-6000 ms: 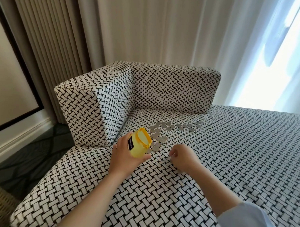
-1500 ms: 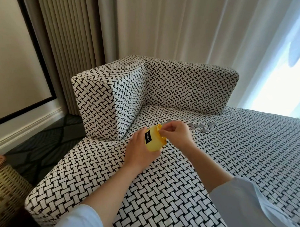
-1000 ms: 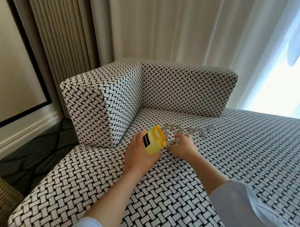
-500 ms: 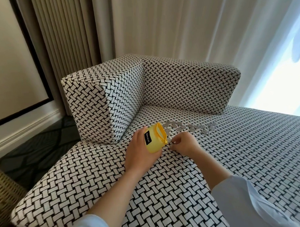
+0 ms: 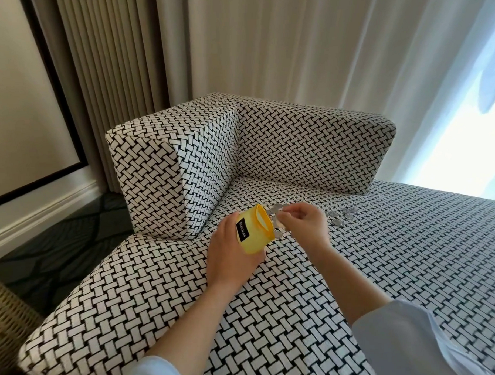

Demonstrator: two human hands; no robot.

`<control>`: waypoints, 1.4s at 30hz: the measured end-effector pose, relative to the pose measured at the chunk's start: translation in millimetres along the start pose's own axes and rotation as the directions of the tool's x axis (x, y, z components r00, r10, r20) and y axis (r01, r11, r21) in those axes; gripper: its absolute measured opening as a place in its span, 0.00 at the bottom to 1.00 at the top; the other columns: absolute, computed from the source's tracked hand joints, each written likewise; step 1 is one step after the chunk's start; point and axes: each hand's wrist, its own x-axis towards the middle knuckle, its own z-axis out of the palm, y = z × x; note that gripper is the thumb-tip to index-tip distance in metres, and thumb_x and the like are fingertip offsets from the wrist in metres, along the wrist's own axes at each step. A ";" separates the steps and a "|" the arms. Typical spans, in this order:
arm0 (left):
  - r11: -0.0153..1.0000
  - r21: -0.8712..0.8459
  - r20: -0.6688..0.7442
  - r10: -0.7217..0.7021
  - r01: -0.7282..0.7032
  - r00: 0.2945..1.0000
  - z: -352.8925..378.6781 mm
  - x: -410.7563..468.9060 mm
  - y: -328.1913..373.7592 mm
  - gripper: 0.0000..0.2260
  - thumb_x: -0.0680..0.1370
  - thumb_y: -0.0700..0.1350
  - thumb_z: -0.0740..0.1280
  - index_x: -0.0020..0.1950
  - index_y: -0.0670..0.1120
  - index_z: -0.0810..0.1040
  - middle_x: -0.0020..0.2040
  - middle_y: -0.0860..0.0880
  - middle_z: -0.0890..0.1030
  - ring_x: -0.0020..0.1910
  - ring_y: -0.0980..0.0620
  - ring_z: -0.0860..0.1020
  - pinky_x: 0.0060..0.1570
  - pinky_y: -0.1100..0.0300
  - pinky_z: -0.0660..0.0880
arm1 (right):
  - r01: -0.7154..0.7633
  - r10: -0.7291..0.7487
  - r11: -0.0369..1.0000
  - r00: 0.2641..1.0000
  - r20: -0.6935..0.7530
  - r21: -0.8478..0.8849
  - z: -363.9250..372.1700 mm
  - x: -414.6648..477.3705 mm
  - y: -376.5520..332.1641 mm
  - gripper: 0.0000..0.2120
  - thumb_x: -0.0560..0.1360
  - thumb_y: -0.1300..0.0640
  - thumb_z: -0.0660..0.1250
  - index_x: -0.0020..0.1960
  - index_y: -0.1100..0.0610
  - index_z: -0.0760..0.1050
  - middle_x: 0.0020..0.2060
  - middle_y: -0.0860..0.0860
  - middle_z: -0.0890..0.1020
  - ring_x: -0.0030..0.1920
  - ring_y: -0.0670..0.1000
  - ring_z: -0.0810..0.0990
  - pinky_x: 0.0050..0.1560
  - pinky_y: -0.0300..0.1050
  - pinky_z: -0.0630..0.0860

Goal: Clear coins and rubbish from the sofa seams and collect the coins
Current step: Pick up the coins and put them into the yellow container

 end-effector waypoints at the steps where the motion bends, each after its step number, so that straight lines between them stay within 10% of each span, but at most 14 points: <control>1: 1.000 0.006 -0.002 0.006 -0.006 1.000 -0.1 -0.2 0.1 0.43 0.63 0.60 0.74 0.72 0.55 0.58 0.68 0.55 0.68 0.63 0.53 0.71 0.60 0.51 0.75 | 0.038 -0.038 0.999 0.999 0.012 0.018 3.4 0.1 -9.1 0.04 0.70 0.57 0.76 0.42 0.51 0.81 0.35 0.49 0.83 0.33 0.43 0.78 0.37 0.37 0.79; 10: 0.999 -0.007 -0.116 -0.039 0.038 0.993 -3.6 0.8 -1.3 0.39 0.63 0.57 0.74 0.70 0.51 0.63 0.64 0.53 0.70 0.60 0.52 0.71 0.59 0.51 0.74 | 0.034 -0.029 0.994 0.999 0.043 -0.107 20.7 9.8 -3.4 0.11 0.80 0.60 0.62 0.58 0.53 0.80 0.49 0.47 0.84 0.27 0.35 0.76 0.27 0.30 0.71; 15: 0.999 0.033 -0.111 -0.024 0.028 0.994 -2.8 1.0 -0.4 0.41 0.65 0.58 0.75 0.72 0.50 0.61 0.68 0.51 0.68 0.65 0.51 0.68 0.66 0.45 0.70 | 0.114 0.110 0.767 0.946 0.304 -0.632 20.5 12.0 30.2 0.20 0.81 0.54 0.59 0.72 0.43 0.68 0.68 0.55 0.66 0.54 0.52 0.77 0.56 0.50 0.79; 23: 0.999 0.019 -0.108 -0.035 0.037 0.994 -3.7 0.3 0.4 0.42 0.65 0.59 0.75 0.73 0.50 0.60 0.69 0.52 0.67 0.67 0.52 0.67 0.67 0.45 0.68 | 0.227 0.087 0.598 0.935 0.345 -0.768 32.2 19.3 28.6 0.18 0.82 0.48 0.57 0.71 0.41 0.68 0.66 0.56 0.69 0.54 0.54 0.76 0.49 0.47 0.76; 32: 0.999 0.033 -0.103 -0.017 0.021 0.995 -3.2 0.3 0.0 0.41 0.65 0.60 0.75 0.72 0.52 0.60 0.68 0.53 0.68 0.65 0.53 0.68 0.66 0.48 0.69 | 0.144 0.091 0.779 0.938 0.336 -0.611 19.4 17.2 28.6 0.03 0.76 0.59 0.69 0.46 0.56 0.81 0.41 0.49 0.83 0.42 0.50 0.81 0.46 0.46 0.82; 42: 0.999 0.038 -0.102 -0.008 0.012 0.995 -3.4 0.1 -0.3 0.41 0.63 0.59 0.76 0.70 0.52 0.61 0.66 0.53 0.69 0.62 0.52 0.70 0.61 0.50 0.73 | 0.068 0.164 0.823 0.922 0.351 -0.564 8.8 11.6 20.1 0.05 0.72 0.61 0.73 0.48 0.56 0.83 0.41 0.50 0.83 0.39 0.47 0.79 0.42 0.40 0.79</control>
